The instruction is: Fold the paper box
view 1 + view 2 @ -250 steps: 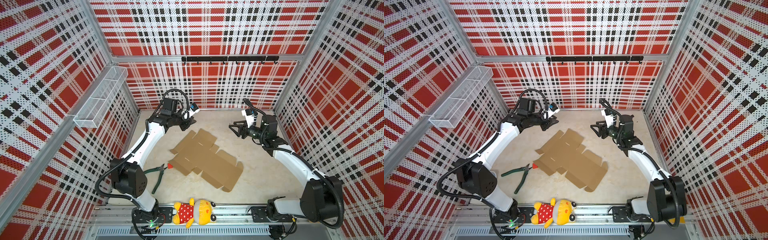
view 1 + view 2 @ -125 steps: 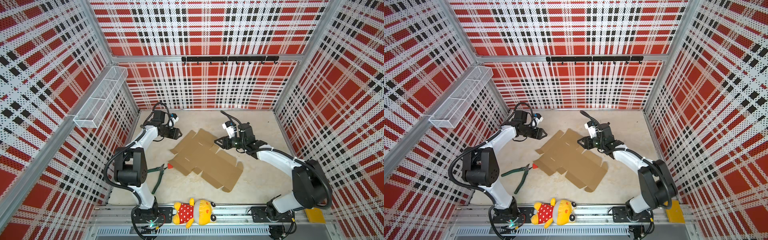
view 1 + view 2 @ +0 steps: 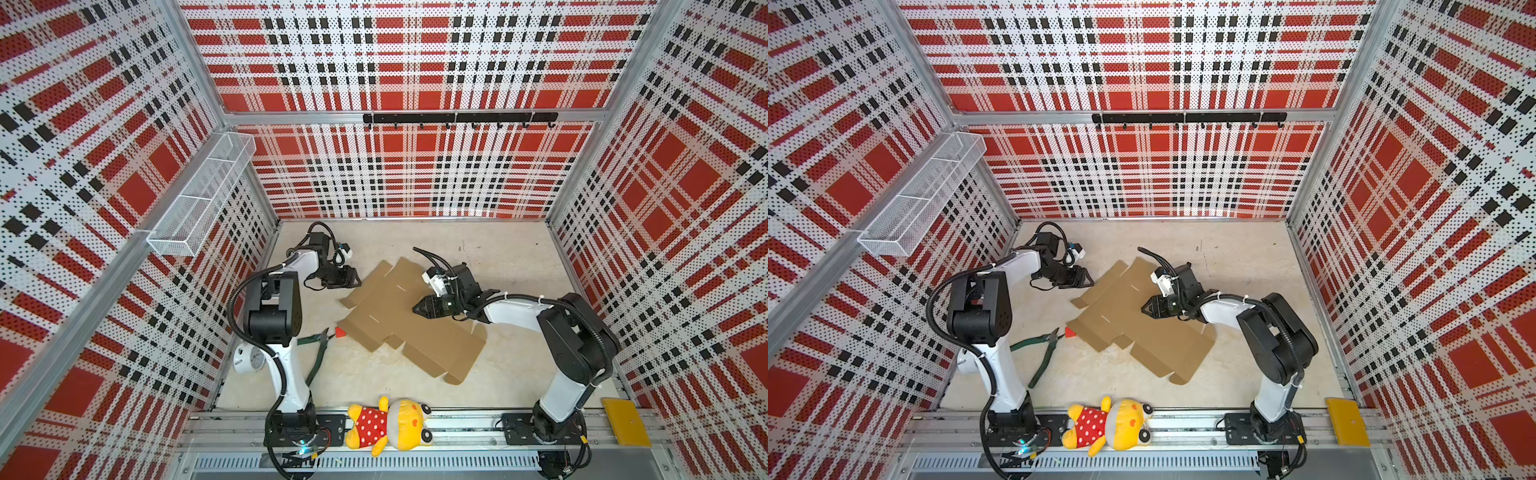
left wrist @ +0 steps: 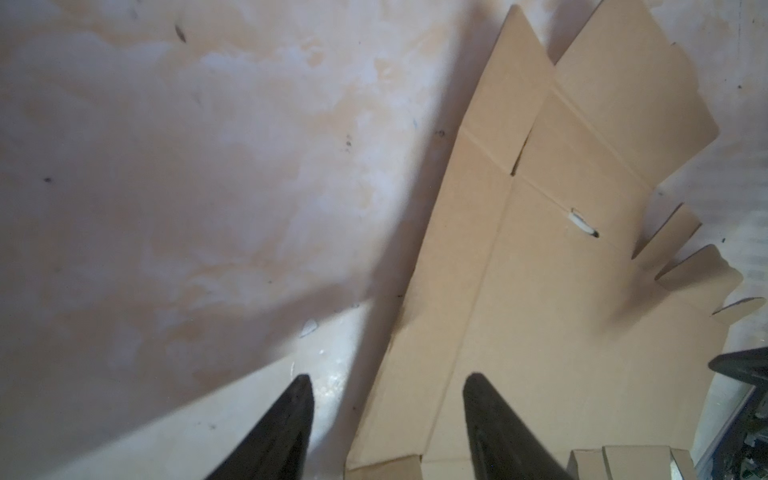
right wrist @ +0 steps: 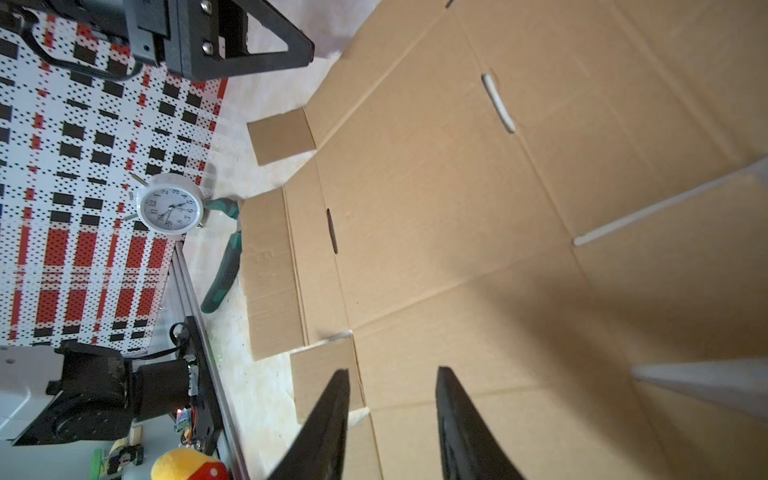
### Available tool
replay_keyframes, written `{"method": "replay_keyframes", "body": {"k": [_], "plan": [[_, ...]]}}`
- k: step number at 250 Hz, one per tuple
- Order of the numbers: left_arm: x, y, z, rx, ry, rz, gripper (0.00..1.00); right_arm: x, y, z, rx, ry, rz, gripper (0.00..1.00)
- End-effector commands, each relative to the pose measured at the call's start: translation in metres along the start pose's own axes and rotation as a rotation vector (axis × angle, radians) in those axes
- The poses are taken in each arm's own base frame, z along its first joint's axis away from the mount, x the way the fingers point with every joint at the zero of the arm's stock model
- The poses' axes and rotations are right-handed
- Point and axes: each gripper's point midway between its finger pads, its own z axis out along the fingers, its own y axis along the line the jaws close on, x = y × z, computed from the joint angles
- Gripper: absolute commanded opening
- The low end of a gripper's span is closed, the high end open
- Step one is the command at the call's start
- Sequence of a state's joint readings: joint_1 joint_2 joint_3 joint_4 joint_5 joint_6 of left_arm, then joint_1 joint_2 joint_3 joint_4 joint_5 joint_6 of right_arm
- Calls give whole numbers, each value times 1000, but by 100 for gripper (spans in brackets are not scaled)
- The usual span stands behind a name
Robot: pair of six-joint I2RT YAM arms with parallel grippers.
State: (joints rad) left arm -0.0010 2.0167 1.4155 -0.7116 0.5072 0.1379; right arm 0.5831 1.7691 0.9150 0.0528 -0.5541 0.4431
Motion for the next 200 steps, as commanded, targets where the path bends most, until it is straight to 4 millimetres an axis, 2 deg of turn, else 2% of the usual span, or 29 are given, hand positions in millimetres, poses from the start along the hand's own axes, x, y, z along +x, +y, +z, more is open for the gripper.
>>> {"method": "replay_keyframes", "body": {"k": [1, 25, 62, 98, 135, 200], "plan": [[-5, 0, 1, 6, 11, -8, 62, 4, -7, 9, -8, -4, 9, 37], [-3, 1, 4, 7, 41, -7, 62, 14, -16, 17, 2, 28, 27, 36], [2, -8, 9, 72, 56, -19, 61, 25, -27, 25, 18, 58, 46, 33], [4, -17, 7, 88, 67, 1, 60, 24, -27, 27, 9, 74, 57, 32], [8, -23, 12, 128, 91, -24, 60, 32, -42, 32, 48, 99, 63, 31], [7, -36, 7, 150, 91, -14, 57, 34, -47, 32, 56, 116, 110, 32]]}}
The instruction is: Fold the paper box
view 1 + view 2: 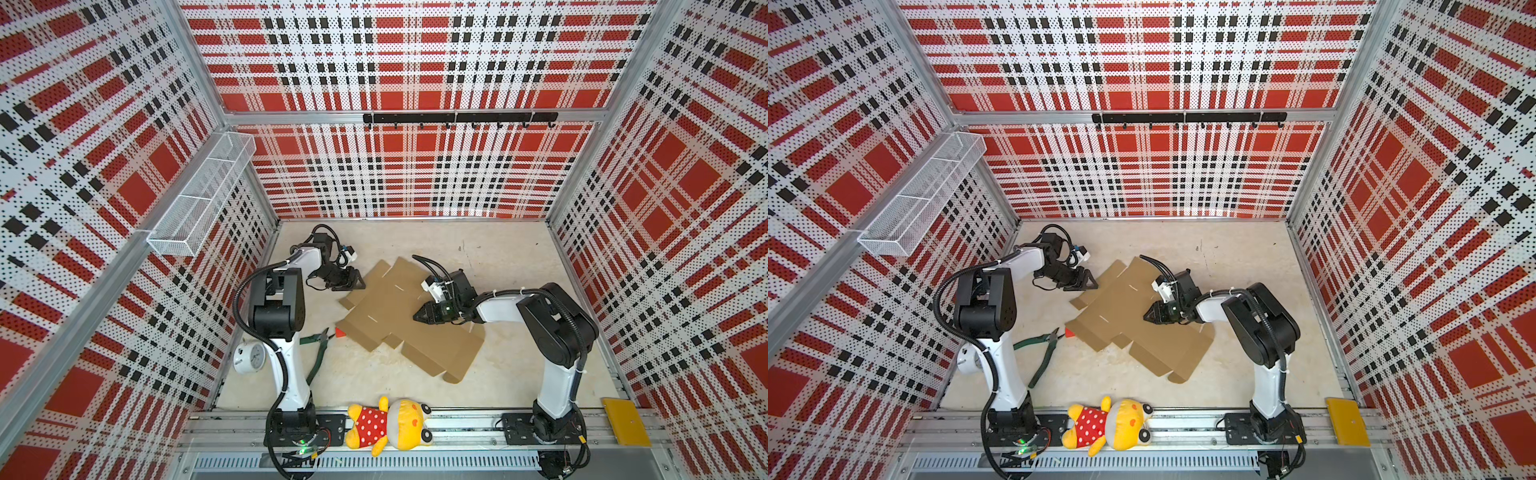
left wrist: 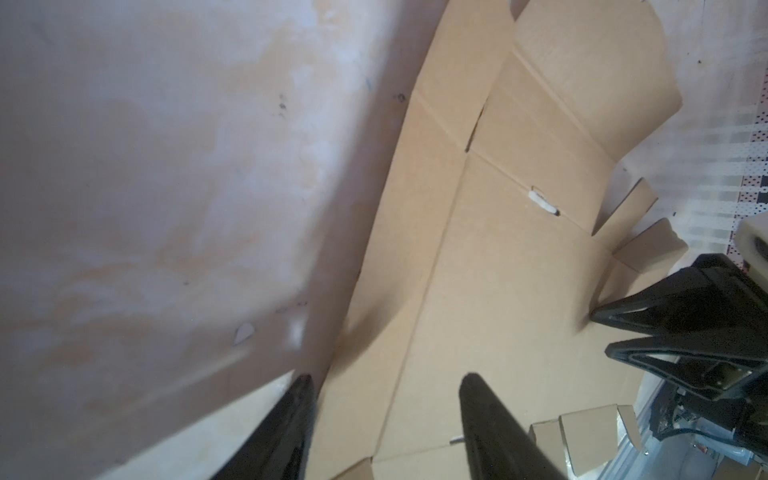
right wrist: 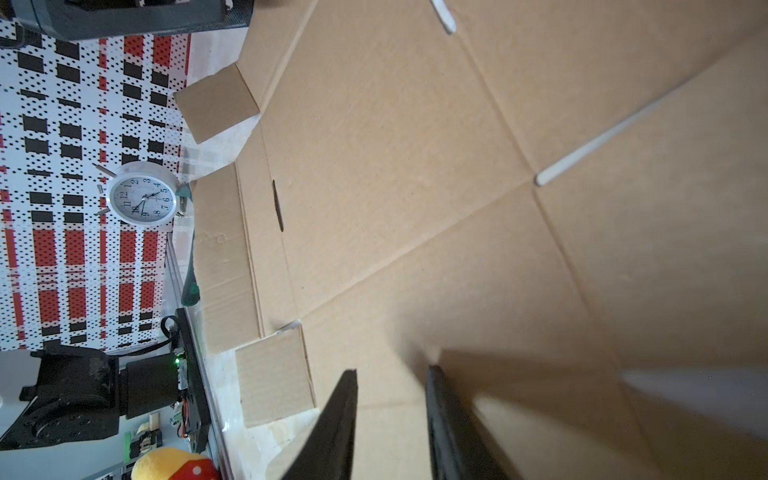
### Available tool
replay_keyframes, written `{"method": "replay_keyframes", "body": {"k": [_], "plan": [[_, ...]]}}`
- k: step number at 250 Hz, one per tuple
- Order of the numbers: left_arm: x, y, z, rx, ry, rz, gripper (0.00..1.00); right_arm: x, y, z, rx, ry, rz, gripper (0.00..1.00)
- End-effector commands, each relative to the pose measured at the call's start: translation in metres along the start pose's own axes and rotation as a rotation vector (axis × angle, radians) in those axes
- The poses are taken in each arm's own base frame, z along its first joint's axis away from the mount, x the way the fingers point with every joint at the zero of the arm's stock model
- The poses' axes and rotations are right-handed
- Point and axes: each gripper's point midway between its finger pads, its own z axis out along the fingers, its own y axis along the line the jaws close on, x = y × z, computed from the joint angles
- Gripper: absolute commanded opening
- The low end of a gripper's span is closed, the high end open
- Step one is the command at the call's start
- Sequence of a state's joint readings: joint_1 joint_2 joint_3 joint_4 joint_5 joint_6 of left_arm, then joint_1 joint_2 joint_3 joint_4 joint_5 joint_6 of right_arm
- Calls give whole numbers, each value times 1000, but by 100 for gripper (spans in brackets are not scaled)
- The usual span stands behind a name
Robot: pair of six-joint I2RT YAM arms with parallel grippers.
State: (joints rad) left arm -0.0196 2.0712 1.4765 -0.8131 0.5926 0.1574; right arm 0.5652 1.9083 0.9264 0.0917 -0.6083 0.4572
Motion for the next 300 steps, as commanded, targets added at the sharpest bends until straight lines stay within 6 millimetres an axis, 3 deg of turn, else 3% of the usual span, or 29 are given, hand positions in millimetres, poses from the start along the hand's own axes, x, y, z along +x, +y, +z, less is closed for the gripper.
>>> {"method": "replay_keyframes", "body": {"k": [1, 74, 104, 176, 203, 242, 264, 300], "plan": [[-1, -17, -1, 47, 14, 0, 57, 11, -20, 6, 64, 35, 39, 32], [-1, -33, -7, 53, -5, 39, 53, 9, -17, 7, 43, 33, 19, 32], [4, -27, 2, 11, 24, 31, 53, 9, -18, 6, 53, 36, 13, 32], [6, -25, 1, -15, 31, 35, 56, 9, -17, 4, 50, 24, 13, 32], [3, -26, -2, -32, 22, 54, 52, 11, -18, 6, 50, 32, 18, 32], [6, -30, 3, 4, 34, 30, 36, 10, -17, 4, 50, 25, 15, 32], [5, -36, 1, 32, 28, 23, 36, 11, -18, 4, 51, 27, 18, 32], [13, -51, 3, 93, 57, 16, 47, 11, -18, 4, 51, 25, 19, 32]]}}
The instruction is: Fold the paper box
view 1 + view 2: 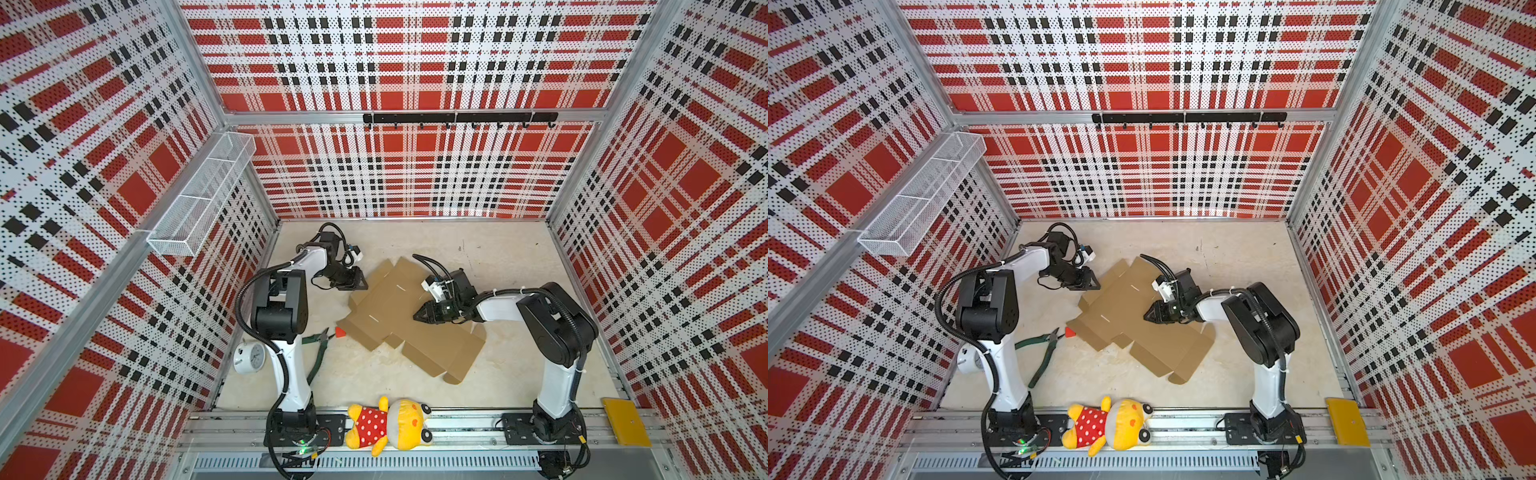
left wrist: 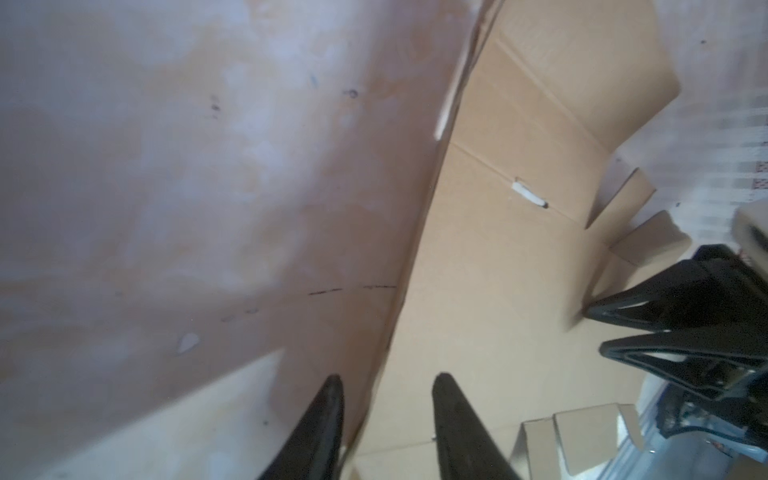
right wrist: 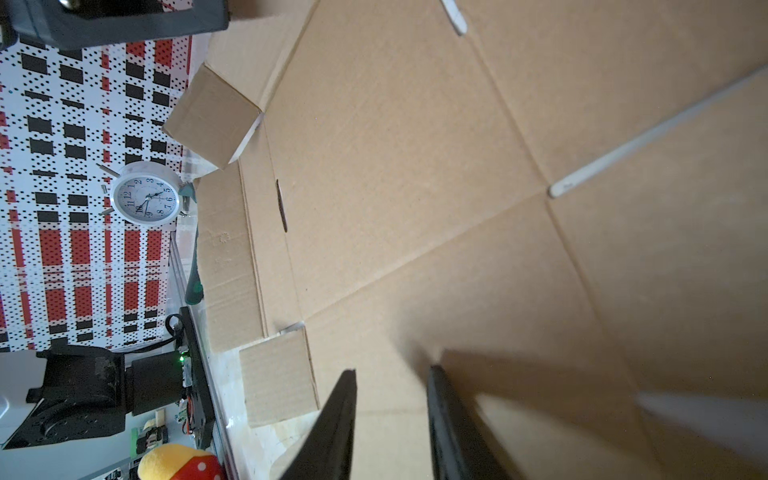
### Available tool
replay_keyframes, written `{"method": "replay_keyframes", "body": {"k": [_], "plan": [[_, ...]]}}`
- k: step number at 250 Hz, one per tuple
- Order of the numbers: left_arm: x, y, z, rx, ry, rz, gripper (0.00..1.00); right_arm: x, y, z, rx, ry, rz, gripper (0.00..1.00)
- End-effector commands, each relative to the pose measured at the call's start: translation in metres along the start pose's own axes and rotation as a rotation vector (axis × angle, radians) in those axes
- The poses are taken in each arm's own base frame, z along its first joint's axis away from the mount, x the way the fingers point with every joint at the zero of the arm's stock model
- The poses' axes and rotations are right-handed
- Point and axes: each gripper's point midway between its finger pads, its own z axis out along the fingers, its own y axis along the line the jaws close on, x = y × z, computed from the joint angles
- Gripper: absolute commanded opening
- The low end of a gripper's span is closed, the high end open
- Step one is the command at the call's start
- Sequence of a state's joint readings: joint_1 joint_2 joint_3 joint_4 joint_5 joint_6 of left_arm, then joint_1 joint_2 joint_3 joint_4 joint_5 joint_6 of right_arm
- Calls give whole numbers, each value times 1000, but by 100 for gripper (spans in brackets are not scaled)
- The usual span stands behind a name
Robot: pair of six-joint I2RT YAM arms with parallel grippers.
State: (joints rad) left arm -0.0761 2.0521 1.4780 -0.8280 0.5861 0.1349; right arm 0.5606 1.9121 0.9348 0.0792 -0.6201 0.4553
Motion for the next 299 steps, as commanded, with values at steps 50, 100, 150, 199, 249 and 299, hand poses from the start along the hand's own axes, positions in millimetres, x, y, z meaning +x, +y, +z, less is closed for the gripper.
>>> {"method": "replay_keyframes", "body": {"k": [50, 100, 150, 199, 249, 299], "plan": [[9, -34, -6, -7, 34, 83, 43, 11, -18, 4, 57, 18, 10, 32], [6, -27, -15, -150, 24, 172, 30, 10, -17, 4, 61, 20, 11, 32], [7, -18, -11, -243, 46, 223, 23, 5, -12, 1, 50, 6, 4, 32], [-7, -31, -25, -348, 14, 331, 9, -14, 7, -10, 10, -68, 59, 32], [-28, -68, -45, -458, -51, 496, 3, -64, 45, -43, -27, -223, 134, 34], [-62, -113, -75, -619, -185, 739, 7, -114, 76, -88, -57, -405, 280, 37]]}}
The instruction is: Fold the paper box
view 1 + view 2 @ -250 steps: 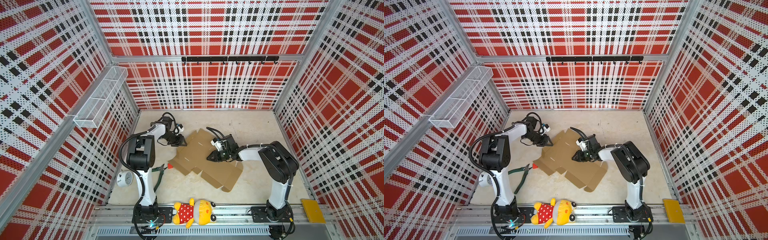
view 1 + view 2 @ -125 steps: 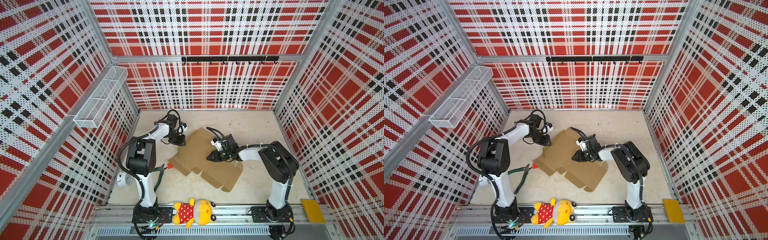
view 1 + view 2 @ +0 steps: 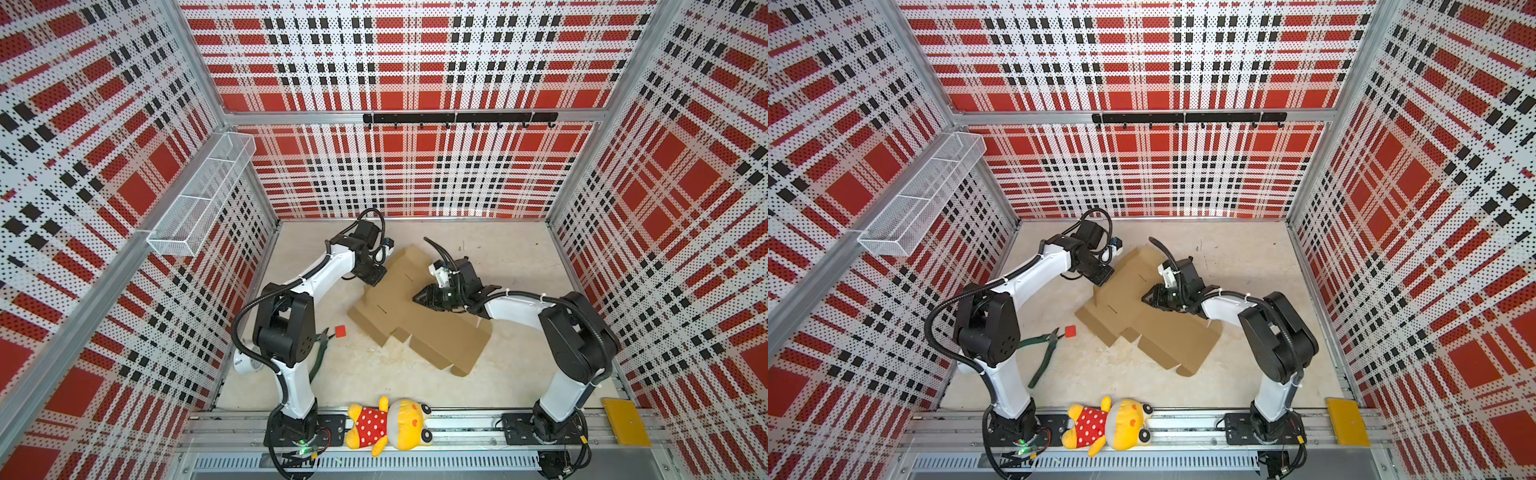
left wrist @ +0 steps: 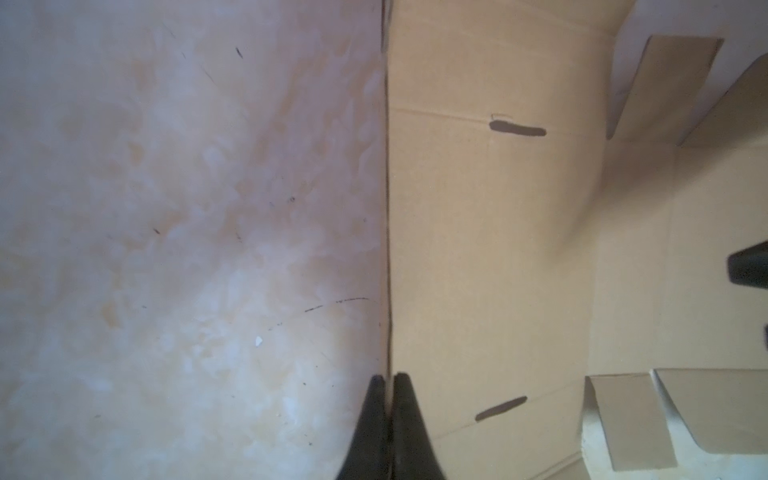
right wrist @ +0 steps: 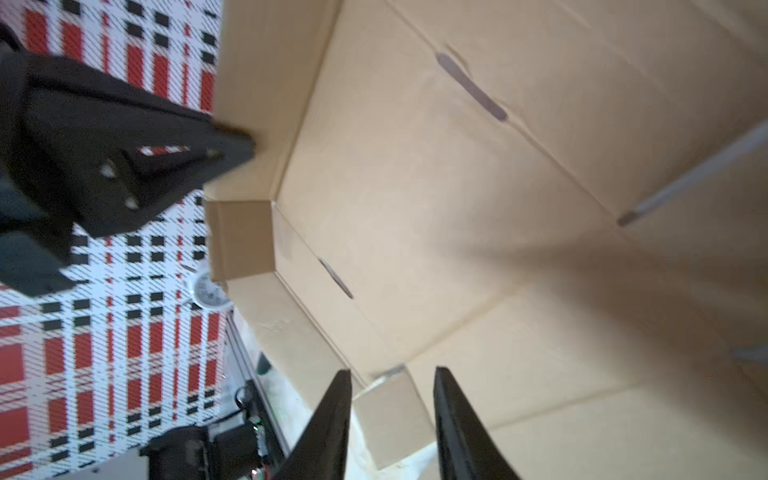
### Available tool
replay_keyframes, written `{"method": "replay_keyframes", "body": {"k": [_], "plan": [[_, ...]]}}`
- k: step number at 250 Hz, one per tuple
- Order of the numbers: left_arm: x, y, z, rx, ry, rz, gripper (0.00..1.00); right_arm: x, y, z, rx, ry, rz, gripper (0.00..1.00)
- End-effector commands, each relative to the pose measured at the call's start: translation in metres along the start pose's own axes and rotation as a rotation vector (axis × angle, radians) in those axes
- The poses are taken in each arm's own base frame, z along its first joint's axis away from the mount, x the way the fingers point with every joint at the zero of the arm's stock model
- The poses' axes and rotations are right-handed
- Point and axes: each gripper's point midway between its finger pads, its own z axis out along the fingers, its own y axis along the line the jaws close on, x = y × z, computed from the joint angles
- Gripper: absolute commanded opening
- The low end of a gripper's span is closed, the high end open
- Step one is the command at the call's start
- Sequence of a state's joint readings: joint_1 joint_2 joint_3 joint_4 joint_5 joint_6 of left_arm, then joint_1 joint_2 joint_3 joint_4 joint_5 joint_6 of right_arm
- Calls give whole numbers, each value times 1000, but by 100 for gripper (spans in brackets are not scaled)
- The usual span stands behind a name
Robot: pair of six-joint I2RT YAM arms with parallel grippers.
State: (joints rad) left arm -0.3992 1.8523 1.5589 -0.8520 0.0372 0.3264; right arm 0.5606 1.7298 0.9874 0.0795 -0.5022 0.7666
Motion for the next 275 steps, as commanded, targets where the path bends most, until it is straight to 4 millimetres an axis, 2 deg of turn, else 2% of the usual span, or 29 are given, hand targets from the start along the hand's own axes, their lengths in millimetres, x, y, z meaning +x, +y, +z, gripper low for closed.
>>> {"method": "replay_keyframes", "body": {"k": [1, 36, 82, 110, 150, 225, 275], "plan": [[-41, 12, -43, -186, -133, 152, 7, -51, 37, -26, -44, -173, 101, 37], [-74, 9, -60, -343, -234, 346, 8, -84, 57, -58, -108, -312, 199, 37], [-115, 5, -83, -539, -378, 523, 9, -113, 53, -107, -159, -476, 347, 38], [-129, -1, -86, -618, -441, 600, 8, -121, 51, -119, -152, -508, 360, 42], [-132, -19, -76, -610, -453, 668, 8, -132, 38, -126, -181, -566, 449, 46], [-127, -41, -58, -603, -448, 744, 8, -146, 32, -109, -221, -555, 505, 48], [-126, -47, -52, -599, -446, 752, 8, -151, 33, -105, -238, -556, 512, 48]]}}
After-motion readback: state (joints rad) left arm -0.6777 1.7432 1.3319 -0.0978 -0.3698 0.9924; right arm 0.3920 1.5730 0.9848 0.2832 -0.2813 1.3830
